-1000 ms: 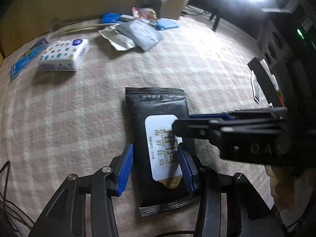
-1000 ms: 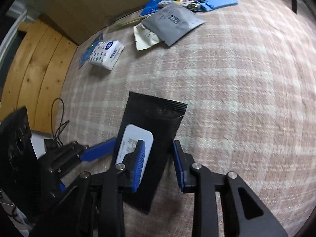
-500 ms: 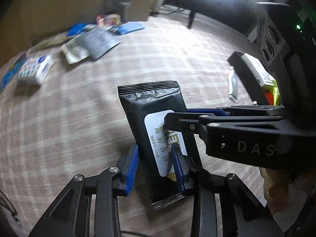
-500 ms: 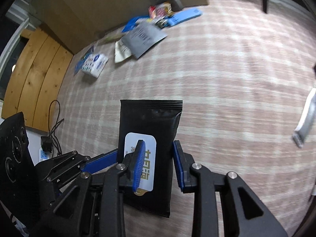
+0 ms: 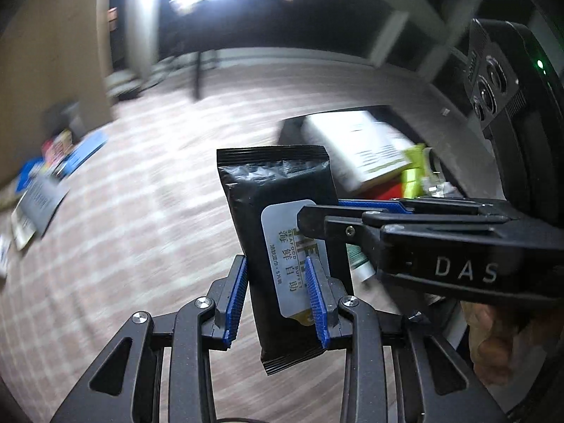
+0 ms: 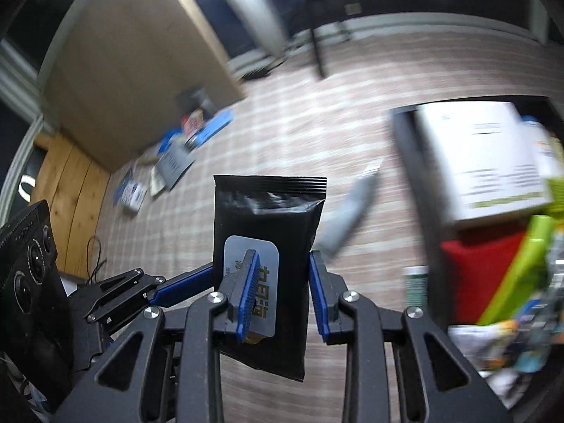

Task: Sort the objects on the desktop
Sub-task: 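Carry the wipes pack over the black bin and open both grippers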

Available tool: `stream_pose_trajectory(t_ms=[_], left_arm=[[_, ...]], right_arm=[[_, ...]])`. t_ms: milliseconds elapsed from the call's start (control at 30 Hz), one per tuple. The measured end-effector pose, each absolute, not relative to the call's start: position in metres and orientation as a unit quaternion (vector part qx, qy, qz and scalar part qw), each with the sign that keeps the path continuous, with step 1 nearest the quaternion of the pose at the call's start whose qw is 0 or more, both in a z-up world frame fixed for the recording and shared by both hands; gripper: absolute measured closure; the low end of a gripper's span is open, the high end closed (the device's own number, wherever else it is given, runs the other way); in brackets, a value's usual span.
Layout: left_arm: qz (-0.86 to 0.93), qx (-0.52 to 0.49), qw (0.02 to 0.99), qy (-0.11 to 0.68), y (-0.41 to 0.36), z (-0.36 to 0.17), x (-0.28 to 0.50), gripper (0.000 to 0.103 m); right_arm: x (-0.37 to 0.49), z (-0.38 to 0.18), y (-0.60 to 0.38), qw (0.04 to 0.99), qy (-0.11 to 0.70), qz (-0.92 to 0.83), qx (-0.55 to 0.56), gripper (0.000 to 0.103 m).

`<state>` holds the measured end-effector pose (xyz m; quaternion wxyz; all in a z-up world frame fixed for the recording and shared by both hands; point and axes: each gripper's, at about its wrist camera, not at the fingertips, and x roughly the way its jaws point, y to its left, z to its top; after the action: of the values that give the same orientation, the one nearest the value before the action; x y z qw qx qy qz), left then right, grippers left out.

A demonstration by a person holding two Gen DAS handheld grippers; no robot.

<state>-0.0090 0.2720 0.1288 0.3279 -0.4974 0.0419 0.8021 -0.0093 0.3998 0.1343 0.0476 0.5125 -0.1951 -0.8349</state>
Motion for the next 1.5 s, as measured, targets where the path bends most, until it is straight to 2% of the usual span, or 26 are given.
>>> stream_pose_trajectory(t_ms=[333,567,600,700,933,1500], left_arm=[[0.779,-0.475,0.402,0.074,0.408,0.152,0.009,0.072],[0.765,-0.468,0.432,0.094,0.471,0.157,0.023,0.075],[0.765,-0.468,0.431,0.101,0.479,0.157,0.025,0.075],[0.771,-0.469,0.418,0.101,0.489,0.155,0.026,0.062],[0.785,-0.457,0.402,0.114,0.470,0.158,0.026,0.061],[0.815,-0.485,0.297,0.113,0.325,0.138,-0.018,0.061]], right_arm=[[0.039,0.159,0.524,-0.035,-0.207,-0.848,0.487,0.075],[0.068,0.164,0.587,-0.075,-0.219,-0.847,0.479,0.075],[0.071,0.164,0.594,-0.079,-0.220,-0.847,0.478,0.075],[0.081,0.167,0.610,-0.105,-0.226,-0.845,0.472,0.073],[0.086,0.169,0.605,-0.094,-0.217,-0.852,0.468,0.071],[0.060,0.161,0.495,-0.002,-0.198,-0.851,0.486,0.071]])
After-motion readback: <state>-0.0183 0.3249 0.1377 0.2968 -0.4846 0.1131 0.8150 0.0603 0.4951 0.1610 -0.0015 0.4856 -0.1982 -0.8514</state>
